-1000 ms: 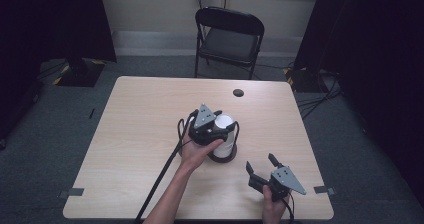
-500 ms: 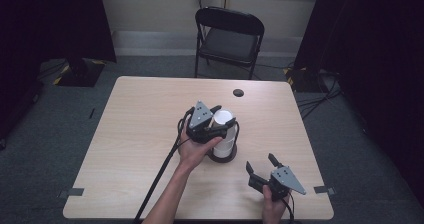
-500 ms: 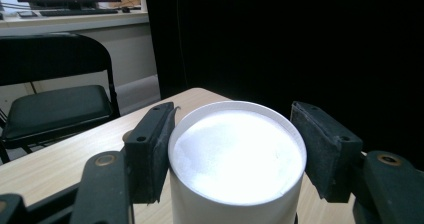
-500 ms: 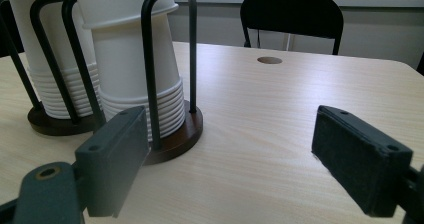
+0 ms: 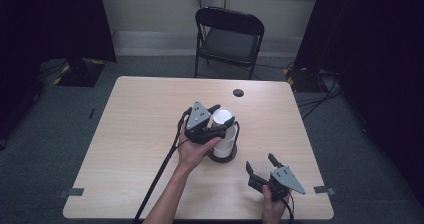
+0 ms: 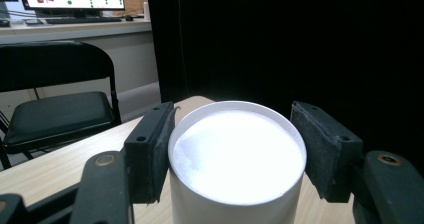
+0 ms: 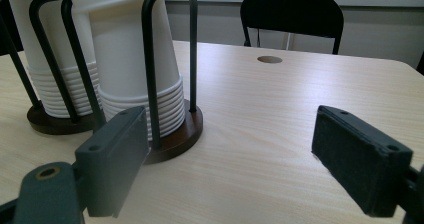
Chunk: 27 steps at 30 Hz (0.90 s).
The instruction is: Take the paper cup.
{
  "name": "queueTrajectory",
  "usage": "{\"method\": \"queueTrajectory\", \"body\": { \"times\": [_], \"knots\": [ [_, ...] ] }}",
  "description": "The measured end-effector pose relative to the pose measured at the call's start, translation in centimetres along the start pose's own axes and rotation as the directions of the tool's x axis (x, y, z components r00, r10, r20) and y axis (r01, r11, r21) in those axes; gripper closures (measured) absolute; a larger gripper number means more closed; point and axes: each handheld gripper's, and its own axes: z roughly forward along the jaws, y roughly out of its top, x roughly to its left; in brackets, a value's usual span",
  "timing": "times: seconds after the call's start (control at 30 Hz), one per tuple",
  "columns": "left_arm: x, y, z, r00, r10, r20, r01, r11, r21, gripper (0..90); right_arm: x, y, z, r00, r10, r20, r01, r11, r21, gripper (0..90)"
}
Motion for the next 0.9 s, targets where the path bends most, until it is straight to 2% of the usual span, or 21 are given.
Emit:
{"method": "queueTrajectory", "body": {
  "times": [0.3, 0.53, 0.63, 0.7, 0.9],
  "knots": [
    [0.0, 0.8, -0.9, 1.0000, 0.002, -0.008, -0.002, 0.9987, -0.050, 36.0, 0.0, 0.0, 0.0, 1.0000, -0.002, 0.003, 0.002, 1.000, -0.005, 14.3],
    [-0.3, 1.5, -1.7, 1.0000, 0.005, 0.005, -0.005, 0.9973, -0.073, 36.0, 0.0, 0.0, 0.0, 1.0000, -0.001, 0.002, 0.001, 1.000, -0.004, 14.3],
    [-0.4, 1.6, -2.1, 1.0000, 0.005, 0.006, -0.004, 0.9976, -0.069, 36.0, 0.0, 0.0, 0.0, 1.0000, -0.002, 0.002, 0.002, 1.000, -0.005, 14.3],
    [-0.5, 1.6, -2.4, 0.9998, 0.018, -0.008, -0.018, 0.9979, -0.062, 36.0, 0.0, 0.0, 0.0, 1.0000, -0.003, 0.004, 0.003, 1.000, -0.004, 14.3],
    [-0.8, 1.7, -3.3, 0.9999, 0.015, -0.009, -0.015, 0.9975, -0.068, 36.0, 0.1, 0.0, 0.0, 0.9999, -0.005, 0.010, 0.005, 1.000, 0.000, 14.3]
  ]
}}
